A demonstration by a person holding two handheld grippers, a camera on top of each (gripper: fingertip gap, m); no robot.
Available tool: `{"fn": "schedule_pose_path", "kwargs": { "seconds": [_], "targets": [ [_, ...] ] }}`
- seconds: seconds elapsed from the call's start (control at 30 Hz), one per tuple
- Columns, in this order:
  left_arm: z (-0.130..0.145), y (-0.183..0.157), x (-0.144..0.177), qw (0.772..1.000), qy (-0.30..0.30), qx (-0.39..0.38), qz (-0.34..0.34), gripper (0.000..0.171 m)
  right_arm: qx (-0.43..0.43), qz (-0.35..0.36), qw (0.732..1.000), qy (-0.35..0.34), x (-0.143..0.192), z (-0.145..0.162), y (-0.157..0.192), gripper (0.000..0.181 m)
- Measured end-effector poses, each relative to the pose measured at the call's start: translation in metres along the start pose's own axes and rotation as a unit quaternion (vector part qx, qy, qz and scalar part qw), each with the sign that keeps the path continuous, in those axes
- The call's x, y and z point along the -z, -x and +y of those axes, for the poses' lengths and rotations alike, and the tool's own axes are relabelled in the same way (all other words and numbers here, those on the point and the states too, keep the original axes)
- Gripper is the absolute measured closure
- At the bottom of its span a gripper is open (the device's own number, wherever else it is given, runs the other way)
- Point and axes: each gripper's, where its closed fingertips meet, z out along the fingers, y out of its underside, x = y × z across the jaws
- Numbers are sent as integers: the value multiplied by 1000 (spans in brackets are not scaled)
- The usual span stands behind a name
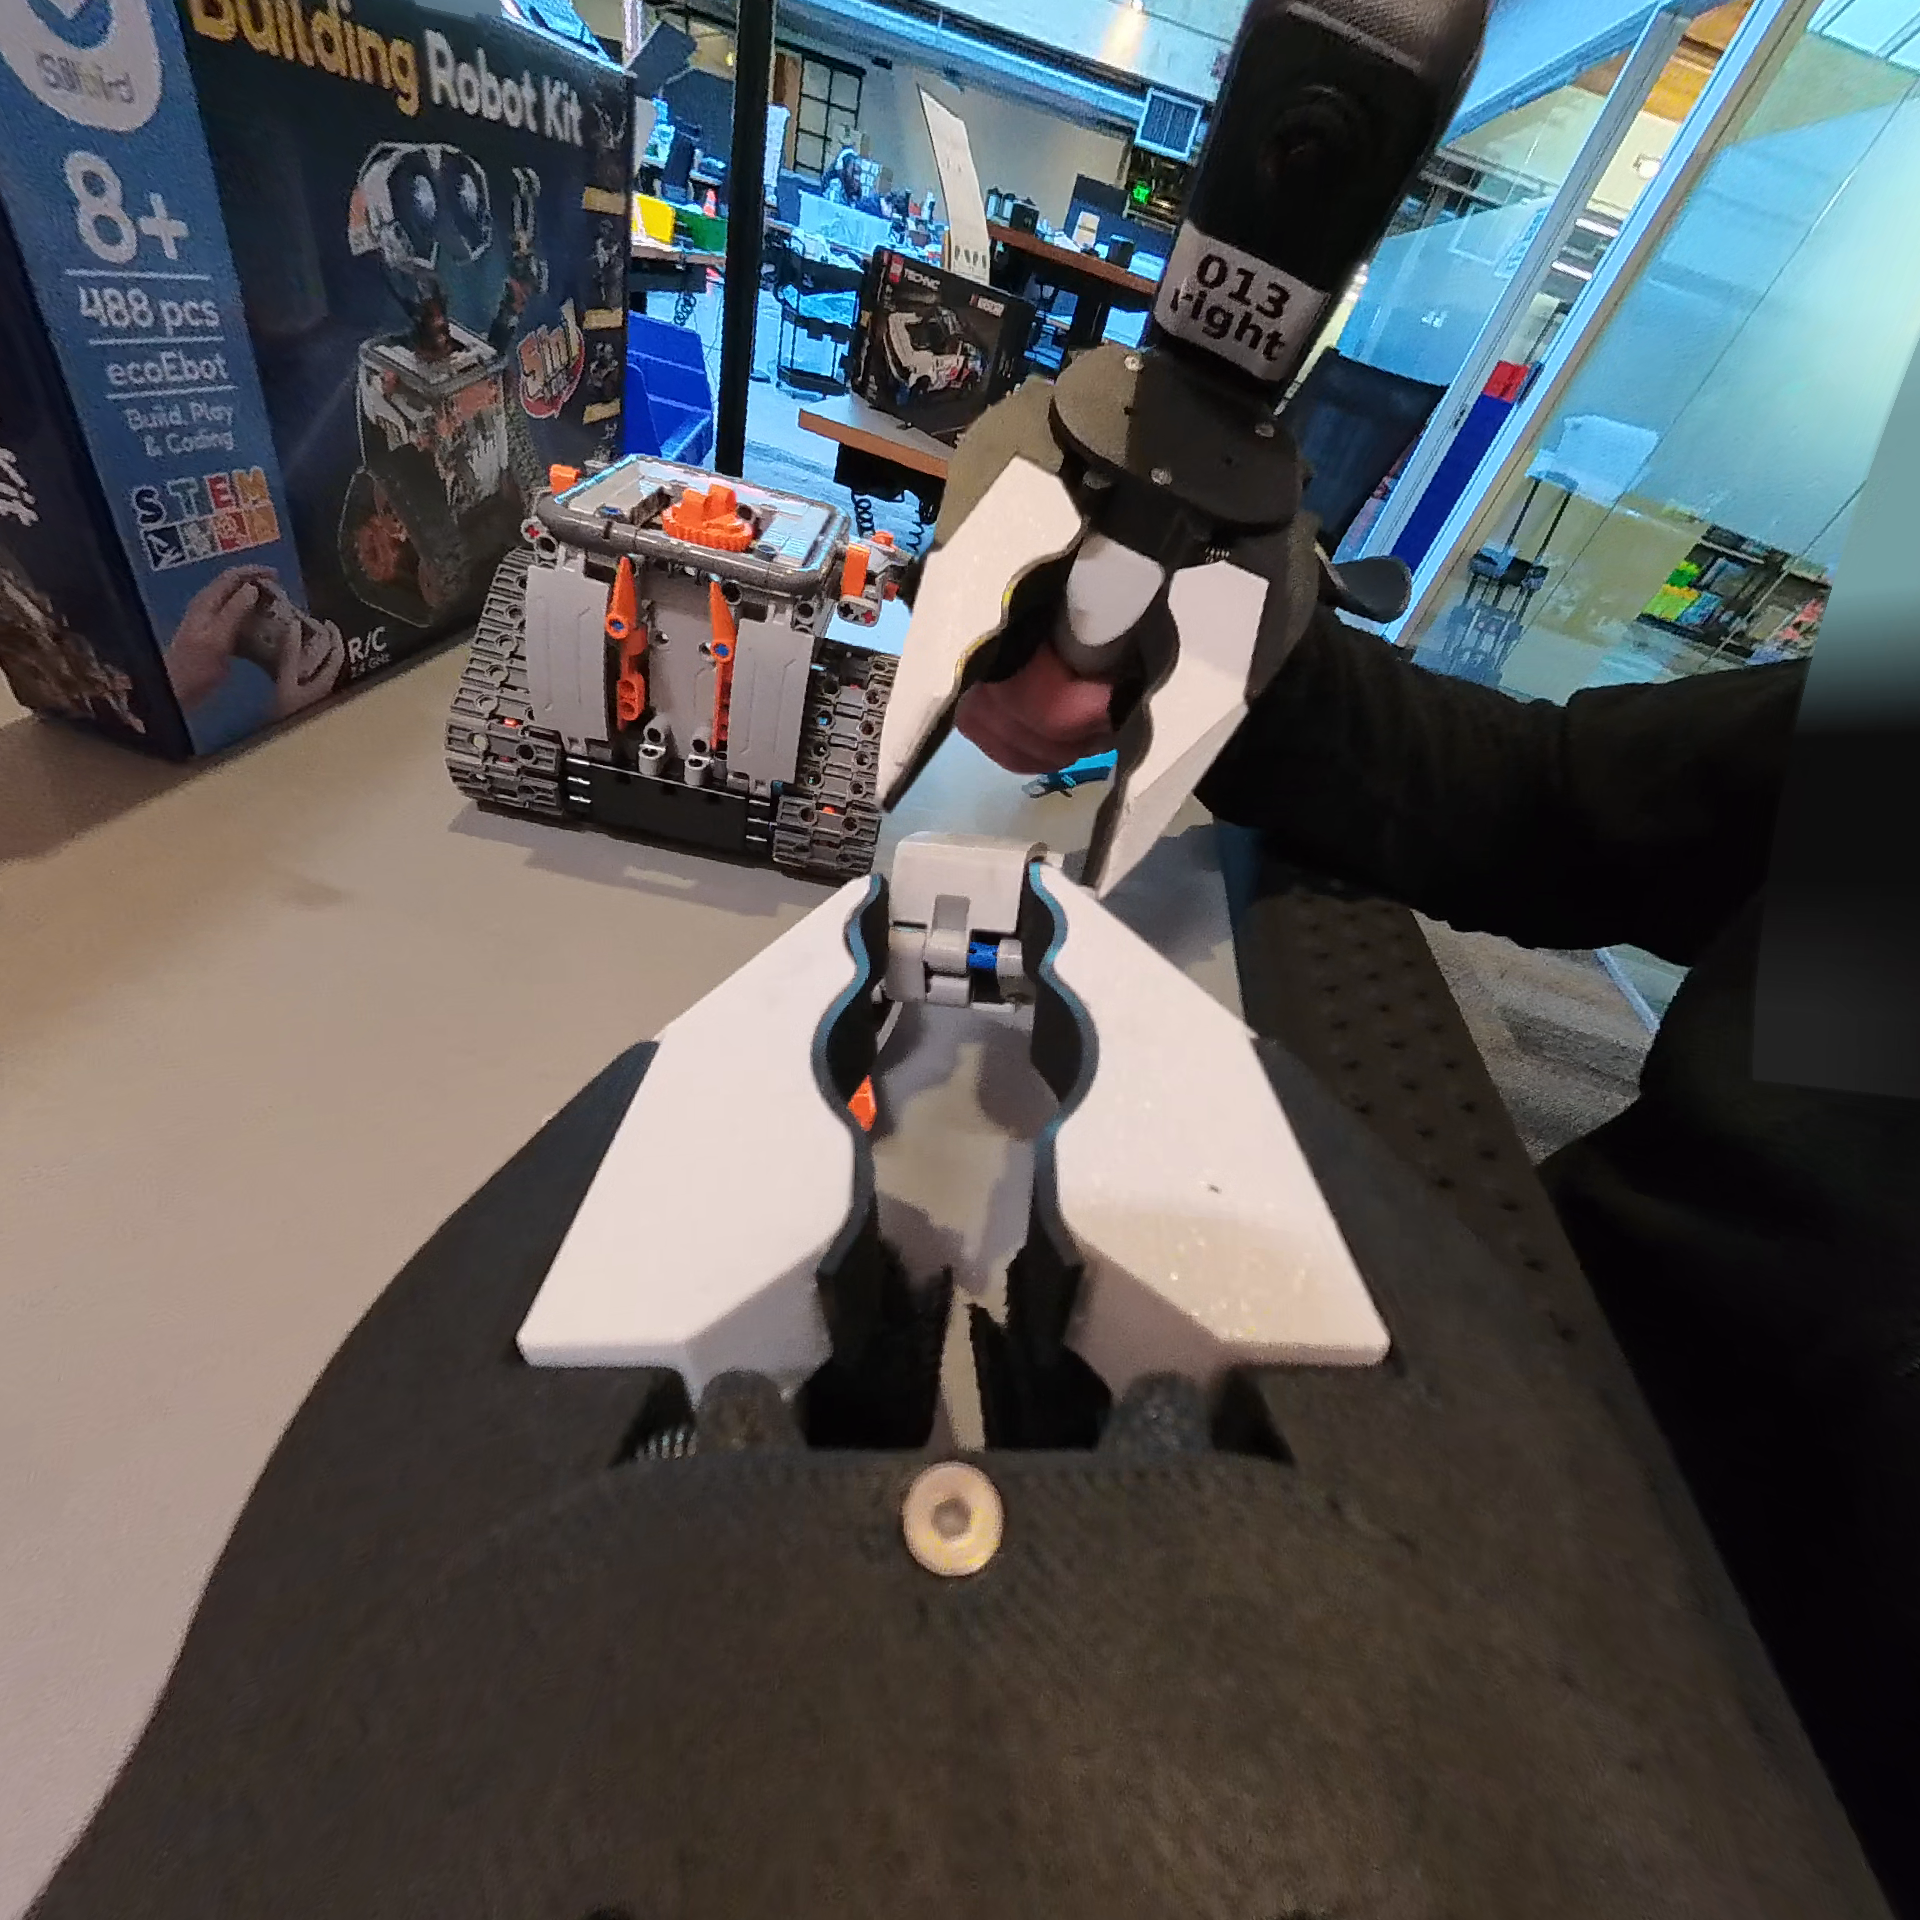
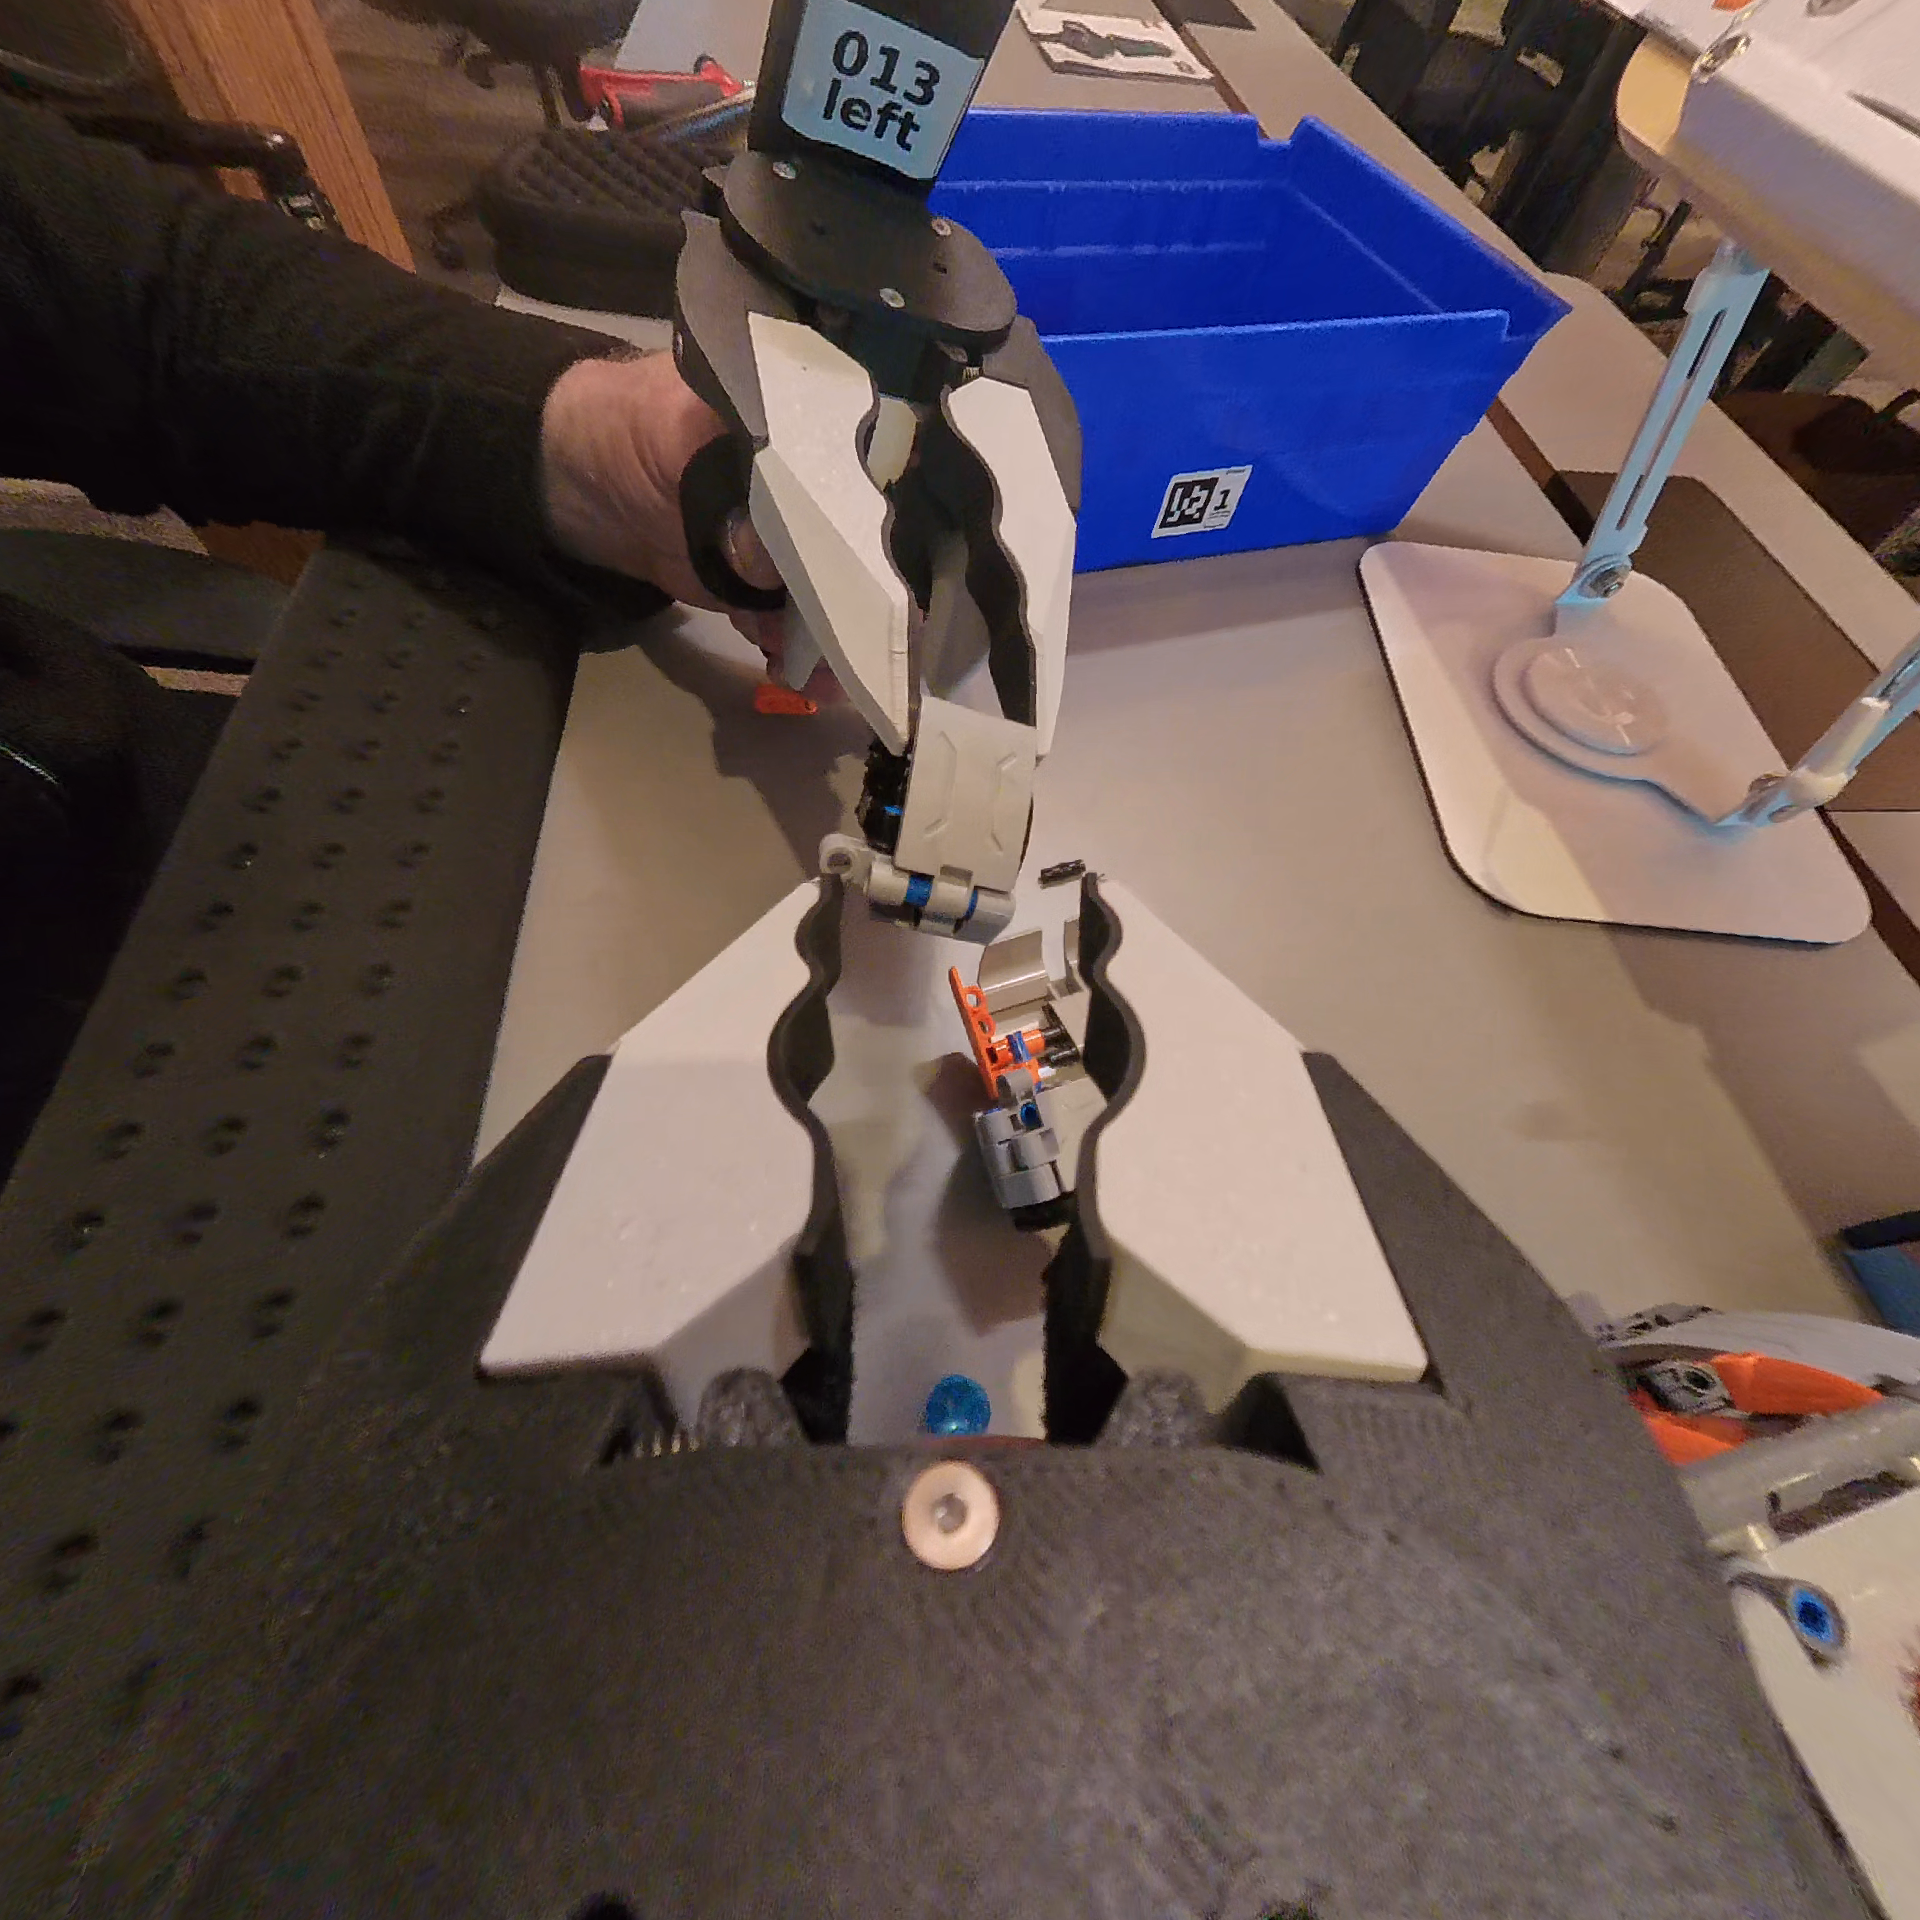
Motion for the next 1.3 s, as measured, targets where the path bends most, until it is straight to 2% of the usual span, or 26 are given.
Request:
{"fn": "schedule_pose_path", "kwargs": {
  "seconds": [0.13,0.27,0.43,0.67,0.77,0.93,1.07,1.2,1.3],
  "targets": [
    [0,1,0,1000,-1,5,0,149,2,-6,1000,10,-5,2,5,136],
    [3,3,-2,1000,3,13,-3,149,3,-7,1000,17,-9,5,6,145],
    [5,4,-2,1000,7,18,0,148,16,0,1000,21,-8,7,3,147],
    [11,7,-3,999,35,-27,-28,149,60,38,996,47,-3,13,-7,149],
    [11,14,1,998,35,-28,-44,149,61,53,996,43,-2,12,-11,168],
    [13,19,1,997,38,-25,-56,149,56,68,995,55,-6,17,-16,170],
    [12,20,1,998,35,-14,-56,150,57,102,992,53,-3,16,-27,181],
    [15,23,0,996,45,-13,-71,150,52,108,991,56,-1,17,-31,178],
    [19,29,1,995,55,-4,-83,150,49,105,990,76,-1,24,-31,166]
  ]
}}
